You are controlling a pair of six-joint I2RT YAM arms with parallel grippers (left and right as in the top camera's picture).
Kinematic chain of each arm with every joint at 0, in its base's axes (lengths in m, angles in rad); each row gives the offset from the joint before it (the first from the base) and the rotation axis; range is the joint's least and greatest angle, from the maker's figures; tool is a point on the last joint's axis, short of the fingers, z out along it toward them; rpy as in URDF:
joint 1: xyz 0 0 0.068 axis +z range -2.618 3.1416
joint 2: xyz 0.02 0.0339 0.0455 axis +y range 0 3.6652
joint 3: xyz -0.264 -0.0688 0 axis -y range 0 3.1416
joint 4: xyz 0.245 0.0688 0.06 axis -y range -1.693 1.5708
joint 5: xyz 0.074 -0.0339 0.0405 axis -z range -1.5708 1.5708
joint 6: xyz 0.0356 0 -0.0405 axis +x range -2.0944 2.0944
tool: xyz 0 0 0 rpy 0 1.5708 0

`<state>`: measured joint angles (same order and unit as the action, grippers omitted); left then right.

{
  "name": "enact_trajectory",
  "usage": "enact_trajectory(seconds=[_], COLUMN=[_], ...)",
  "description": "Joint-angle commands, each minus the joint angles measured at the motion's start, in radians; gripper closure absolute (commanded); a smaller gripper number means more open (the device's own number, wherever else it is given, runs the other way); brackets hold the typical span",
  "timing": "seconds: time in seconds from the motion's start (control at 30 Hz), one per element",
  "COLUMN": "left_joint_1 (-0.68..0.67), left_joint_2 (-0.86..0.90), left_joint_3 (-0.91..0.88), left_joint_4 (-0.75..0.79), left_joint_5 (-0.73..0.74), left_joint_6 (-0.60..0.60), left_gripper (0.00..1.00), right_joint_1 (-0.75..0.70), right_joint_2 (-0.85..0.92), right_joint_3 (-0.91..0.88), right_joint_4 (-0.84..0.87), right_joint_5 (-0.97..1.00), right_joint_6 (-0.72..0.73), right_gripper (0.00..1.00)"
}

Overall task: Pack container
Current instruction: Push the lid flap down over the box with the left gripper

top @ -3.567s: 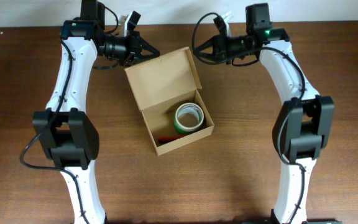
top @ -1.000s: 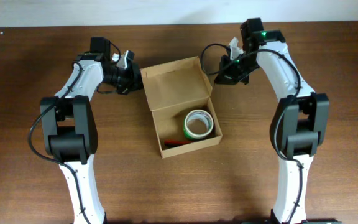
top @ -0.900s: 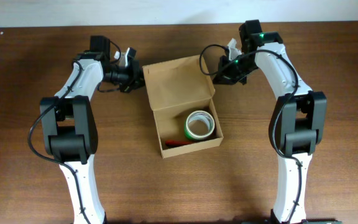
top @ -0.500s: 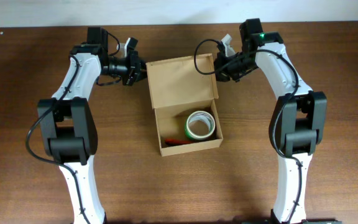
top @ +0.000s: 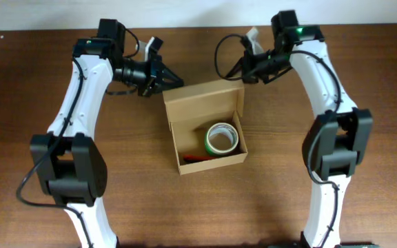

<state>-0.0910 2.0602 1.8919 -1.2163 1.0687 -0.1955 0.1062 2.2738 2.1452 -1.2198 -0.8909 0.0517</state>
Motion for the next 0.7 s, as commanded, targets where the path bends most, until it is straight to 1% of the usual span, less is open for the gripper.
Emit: enact_trajectory(seconds=[0.0,0.17,0.33,0.43,0.6,0.67], left_joint_1=[-0.018,-0.046,-0.082,-0.122,-0.191,-0.229], left_joint_2=[-0.054,-0.062,-0.062,-0.062,-0.062,-0.062], left_joint_3=[0.011,0.011,0.011,0.011,0.011,0.011], left_joint_4=[-0.083,-0.233,-0.352,-0.411,-0.438,-0.437], left_joint_5=[-0.114,-0.217,-0.345,-0.447,-0.552,-0.629], left_joint_6=[0.085,0.153,0.214,0.22,0.219,0.219], left_gripper=[0.98,0.98,0.98,0.98,0.98,0.98], right_joint_1=[-0.002,0.0,0.0,0.0,-0.002,-0.002], right_joint_2=[-0.072,-0.116,-0.174,-0.21,-0.264,-0.276], right_joint_3=[0.051,0.058,0.058,0.058,0.058,0.06], right_joint_4=[-0.035,-0.091,-0.117,-0.128,-0.131,-0.131], right_joint_5=[0.04,0.129,0.173,0.243,0.333,0.342], right_joint_6=[-0.037,-0.046,-0.048,-0.036,-0.01,-0.006], right_gripper=[0.96,0.96,0.96,0.96,0.96,0.96])
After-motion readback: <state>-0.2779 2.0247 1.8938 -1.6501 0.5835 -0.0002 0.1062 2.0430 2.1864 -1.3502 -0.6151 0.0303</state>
